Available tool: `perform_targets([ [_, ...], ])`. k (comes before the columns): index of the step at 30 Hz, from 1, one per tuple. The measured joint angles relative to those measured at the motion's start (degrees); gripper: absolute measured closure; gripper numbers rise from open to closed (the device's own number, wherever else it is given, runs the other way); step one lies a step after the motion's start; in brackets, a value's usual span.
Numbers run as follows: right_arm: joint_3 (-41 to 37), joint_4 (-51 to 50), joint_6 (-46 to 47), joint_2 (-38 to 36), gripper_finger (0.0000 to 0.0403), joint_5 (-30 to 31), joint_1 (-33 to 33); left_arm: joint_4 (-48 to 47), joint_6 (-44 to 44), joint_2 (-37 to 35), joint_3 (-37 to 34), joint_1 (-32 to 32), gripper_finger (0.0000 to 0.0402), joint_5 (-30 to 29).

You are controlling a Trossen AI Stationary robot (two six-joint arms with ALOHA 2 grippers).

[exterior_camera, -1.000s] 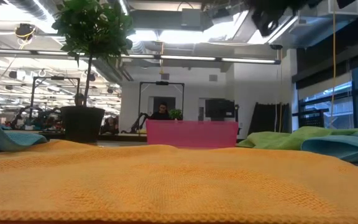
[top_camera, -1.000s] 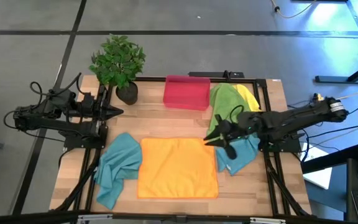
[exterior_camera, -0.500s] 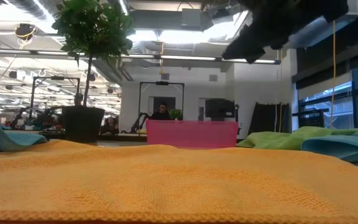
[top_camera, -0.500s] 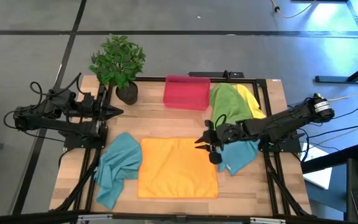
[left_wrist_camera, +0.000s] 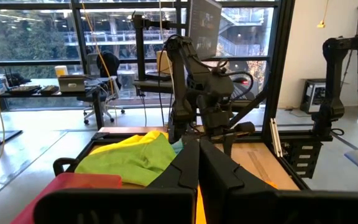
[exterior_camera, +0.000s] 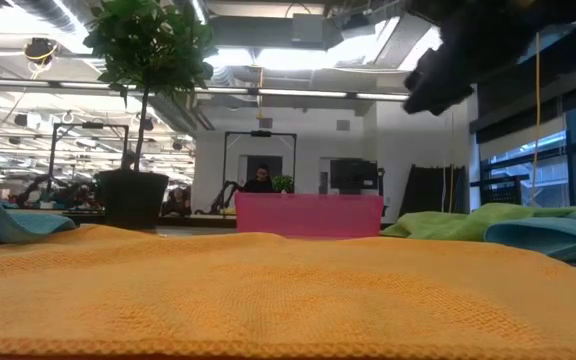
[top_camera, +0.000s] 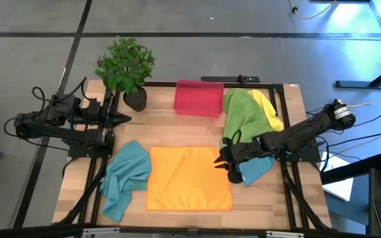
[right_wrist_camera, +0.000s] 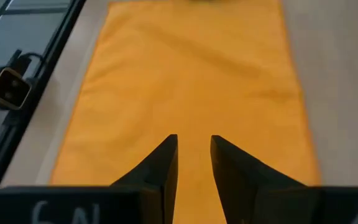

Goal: Roll microfiber towels into tight, uniform cylinder then place into a basket
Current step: Fold the orange towel

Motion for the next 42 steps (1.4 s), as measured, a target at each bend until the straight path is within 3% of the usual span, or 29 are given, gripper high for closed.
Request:
perform_targets([
  [11,-0.20,-4.11,1.47,-0.02,0.0305,4.96,4.24,0.00,-0.02,0.00,0.01,0.00,0.0401,0.00],
  [22,-0.22,-11.79,8.94,-0.02,0.0305,4.13,7.28,0.00,-0.01,0.00,0.00,0.00,0.0401,0.02],
  [36,-0.24,-11.75,16.37,5.83,0.0305,3.95,14.18,0.32,0.00,0.00,0.01,0.02,0.0401,0.00],
  [42,-0.24,-11.82,14.44,7.92,0.0305,3.01,14.23,1.00,0.00,0.00,0.00,0.00,0.0401,0.01],
])
